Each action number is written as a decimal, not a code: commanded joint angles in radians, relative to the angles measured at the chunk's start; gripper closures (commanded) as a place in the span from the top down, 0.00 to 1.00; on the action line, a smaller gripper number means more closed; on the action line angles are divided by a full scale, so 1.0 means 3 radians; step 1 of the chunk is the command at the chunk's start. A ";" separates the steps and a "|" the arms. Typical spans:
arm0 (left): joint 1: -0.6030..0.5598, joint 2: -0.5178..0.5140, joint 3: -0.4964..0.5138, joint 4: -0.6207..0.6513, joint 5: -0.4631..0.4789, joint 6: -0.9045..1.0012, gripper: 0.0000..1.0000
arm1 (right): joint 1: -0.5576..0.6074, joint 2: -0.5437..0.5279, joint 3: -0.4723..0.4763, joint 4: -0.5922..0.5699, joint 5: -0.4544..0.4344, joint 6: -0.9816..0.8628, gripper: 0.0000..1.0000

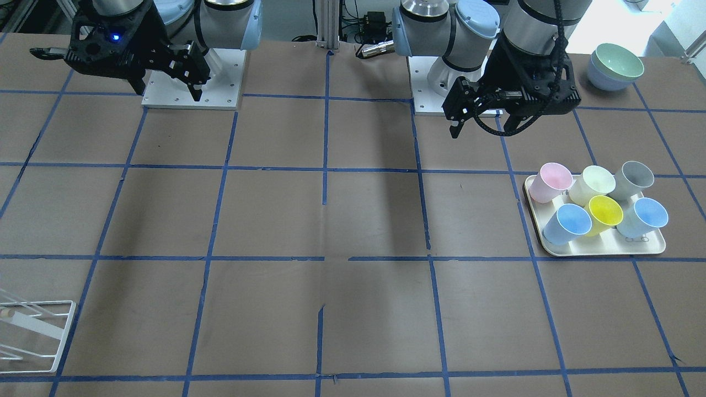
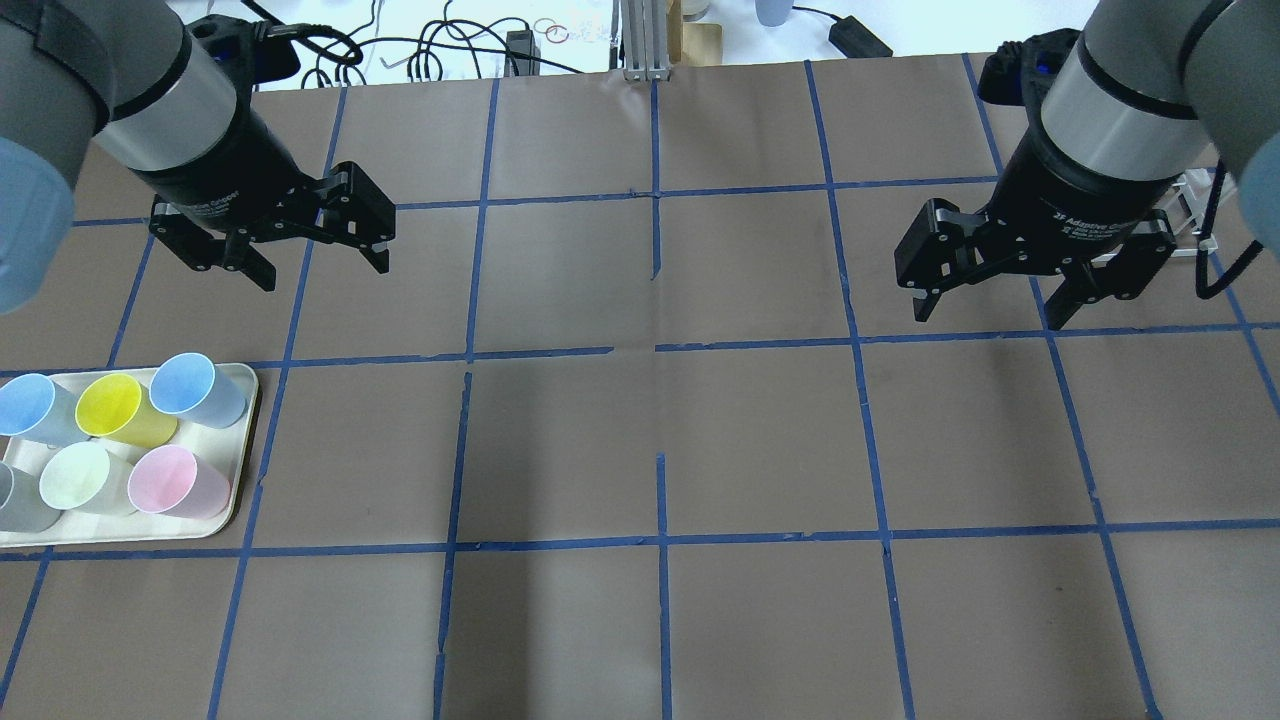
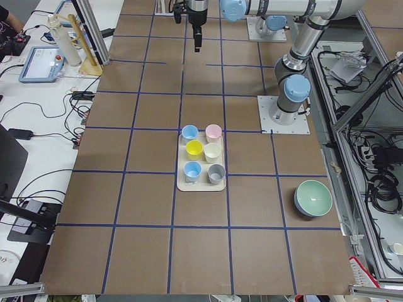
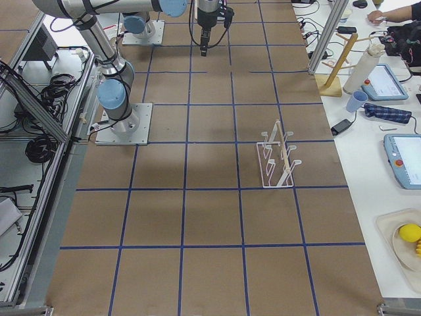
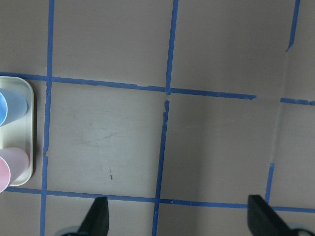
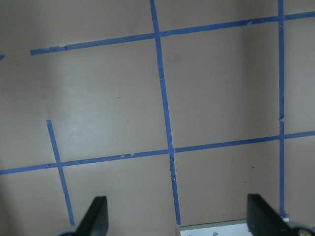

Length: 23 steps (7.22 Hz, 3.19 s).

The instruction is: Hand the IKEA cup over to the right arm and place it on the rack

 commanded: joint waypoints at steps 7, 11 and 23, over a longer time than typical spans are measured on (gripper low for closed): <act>0.0239 0.0066 0.0014 -0.0051 0.0082 0.0790 1.00 | 0.0000 -0.0123 -0.0011 0.0025 0.0018 -0.0049 1.00; 0.1016 0.0118 -0.0031 -0.0051 0.0159 0.2216 1.00 | -0.0010 -0.0123 -0.0006 0.0040 0.0024 -0.0054 1.00; 0.2649 -0.0689 -0.1034 0.1364 0.0389 0.4418 0.83 | -0.0005 -0.0139 0.0004 0.0066 -0.0018 -0.0054 1.00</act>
